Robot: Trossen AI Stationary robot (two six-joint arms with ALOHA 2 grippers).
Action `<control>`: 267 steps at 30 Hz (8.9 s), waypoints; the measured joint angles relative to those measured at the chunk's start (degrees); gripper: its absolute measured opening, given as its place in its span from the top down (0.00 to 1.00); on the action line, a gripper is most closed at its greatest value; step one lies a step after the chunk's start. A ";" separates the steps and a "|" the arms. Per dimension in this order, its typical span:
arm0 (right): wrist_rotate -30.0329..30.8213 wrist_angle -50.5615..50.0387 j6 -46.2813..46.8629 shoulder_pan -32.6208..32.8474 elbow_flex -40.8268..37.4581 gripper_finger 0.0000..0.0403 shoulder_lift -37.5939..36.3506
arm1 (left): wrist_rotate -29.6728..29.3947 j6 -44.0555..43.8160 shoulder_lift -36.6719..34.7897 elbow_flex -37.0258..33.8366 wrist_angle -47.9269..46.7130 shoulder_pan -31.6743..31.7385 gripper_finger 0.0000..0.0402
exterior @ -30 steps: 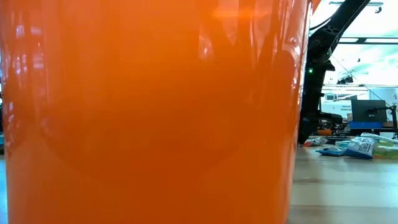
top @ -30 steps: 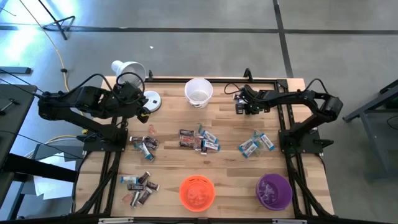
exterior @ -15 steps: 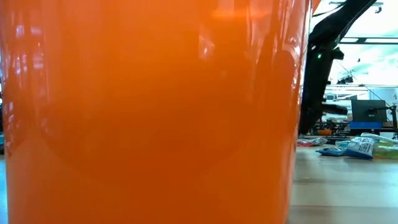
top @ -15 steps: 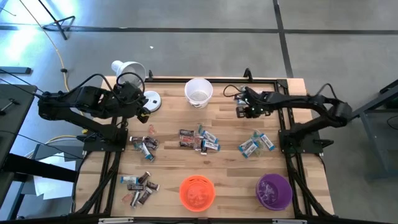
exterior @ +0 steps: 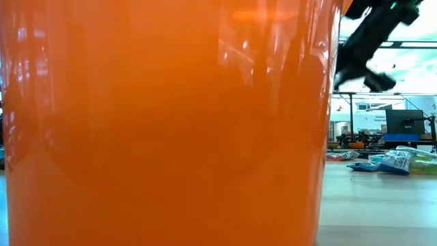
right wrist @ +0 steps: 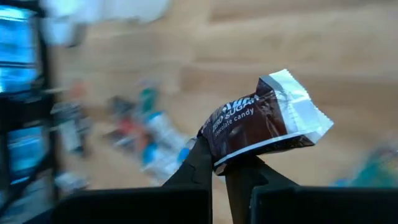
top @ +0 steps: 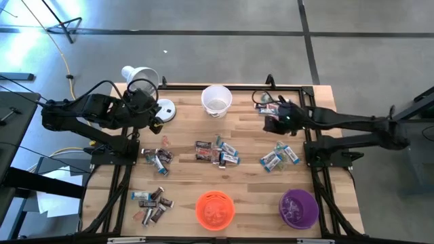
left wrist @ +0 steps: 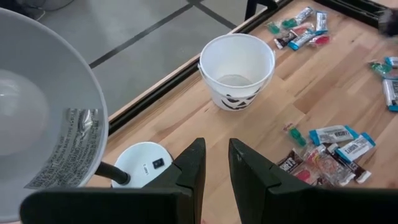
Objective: Organize candy in baskets
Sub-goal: Put the dark brown chocolate bar into the dark purple bucket, then put the orange gummy into the white bucket, then put the white chocolate bar into the orange bucket
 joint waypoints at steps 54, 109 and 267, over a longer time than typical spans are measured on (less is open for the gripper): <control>3.28 -39.27 49.31 75.38 40.32 0.65 29.30 | 3.43 -5.59 4.07 -0.02 14.23 -7.34 0.86; 0.52 -22.40 -65.53 -17.78 12.30 0.64 25.34 | 3.71 20.49 -4.66 0.01 13.56 20.26 0.86; 11.78 -29.55 -62.26 -15.98 34.08 0.67 50.69 | 5.12 21.40 -8.74 -0.02 10.03 20.92 0.86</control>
